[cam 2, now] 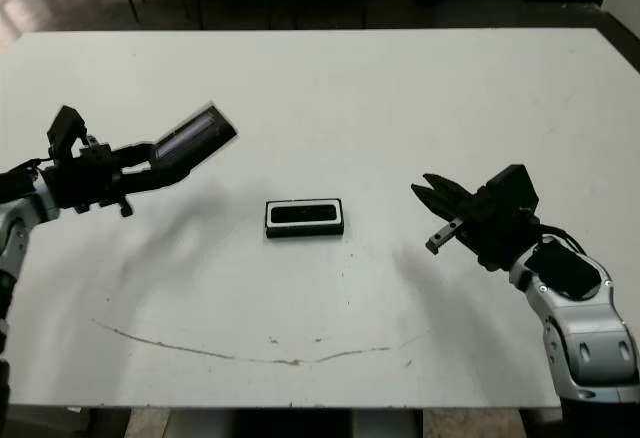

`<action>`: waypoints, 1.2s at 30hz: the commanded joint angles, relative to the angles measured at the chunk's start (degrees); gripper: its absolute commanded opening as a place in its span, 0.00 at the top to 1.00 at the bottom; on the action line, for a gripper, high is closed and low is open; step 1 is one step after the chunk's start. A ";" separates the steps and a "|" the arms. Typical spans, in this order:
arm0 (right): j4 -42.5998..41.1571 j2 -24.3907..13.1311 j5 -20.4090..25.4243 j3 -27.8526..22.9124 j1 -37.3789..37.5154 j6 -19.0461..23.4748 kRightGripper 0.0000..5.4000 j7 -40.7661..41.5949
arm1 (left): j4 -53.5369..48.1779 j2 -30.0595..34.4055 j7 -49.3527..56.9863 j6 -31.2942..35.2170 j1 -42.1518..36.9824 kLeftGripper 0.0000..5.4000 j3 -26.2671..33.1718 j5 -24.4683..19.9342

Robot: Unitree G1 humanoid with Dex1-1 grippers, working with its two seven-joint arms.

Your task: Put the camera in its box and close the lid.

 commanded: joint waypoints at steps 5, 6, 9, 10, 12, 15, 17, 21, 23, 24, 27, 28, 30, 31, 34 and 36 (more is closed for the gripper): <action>-0.44 -0.20 0.64 -0.01 1.28 1.97 1.00 -0.32 | -1.97 0.45 -2.17 -4.83 0.56 0.77 -6.57 3.70; -0.63 -0.23 0.69 -0.07 1.42 2.04 1.00 -0.37 | -1.49 0.74 -3.22 -5.32 -0.02 0.77 -7.92 4.50; -0.97 -0.46 0.61 -0.12 1.65 1.83 1.00 -0.28 | 0.72 1.39 -7.32 -4.59 -2.37 0.77 -11.36 5.93; -1.04 -0.54 0.60 -0.14 1.70 1.76 1.00 -0.20 | 1.28 1.73 -8.55 -4.23 -3.24 0.77 -12.68 6.81; -1.31 -0.68 0.58 -0.16 1.78 1.81 1.00 -0.14 | 2.76 2.38 -11.66 -3.05 -5.39 0.77 -15.51 8.50; -2.18 -0.87 0.50 -0.03 1.93 2.73 1.00 -0.40 | 5.43 2.42 -15.52 -2.17 -8.20 0.77 -18.51 10.08; -2.32 -0.76 0.50 0.05 2.03 2.79 1.00 -0.37 | 6.99 2.27 -17.24 -2.80 -9.72 0.77 -20.18 11.36; -1.37 -0.49 0.70 0.28 1.90 2.24 1.00 0.24 | 11.48 1.11 -19.04 -4.34 -12.54 0.77 -21.90 12.84; -0.99 -0.47 0.68 0.30 1.96 1.60 1.00 0.56 | 13.88 0.44 -18.87 -5.10 -13.55 0.77 -22.03 13.29; -0.74 -0.49 0.55 0.28 2.08 0.87 1.00 0.80 | 14.64 0.15 -18.58 -5.28 -13.90 0.77 -22.10 13.51; -0.44 -0.57 0.71 -0.06 2.45 0.28 1.00 1.26 | 15.90 -0.59 -18.08 -4.71 -14.71 0.77 -22.65 14.53; -0.23 -0.44 1.22 -0.36 2.62 0.23 1.00 1.57 | 16.12 -0.88 -17.90 -4.89 -14.81 0.77 -22.90 14.91; 0.40 -0.36 1.83 -0.76 2.90 -0.47 1.00 2.15 | 16.25 -1.38 -17.46 -5.41 -14.95 0.77 -23.46 15.82; 0.47 -0.45 1.98 -0.87 3.00 -0.47 1.00 2.21 | 16.13 -1.62 -17.30 -5.11 -15.04 0.77 -23.71 16.16; -0.23 -0.90 1.54 -1.02 3.48 0.00 1.00 1.71 | 16.55 -2.77 -17.22 -5.27 -15.14 0.77 -23.78 16.44; -0.26 -0.83 1.96 -1.28 3.59 0.39 1.00 1.74 | 16.83 -3.38 -17.46 -6.06 -15.03 0.78 -23.58 16.18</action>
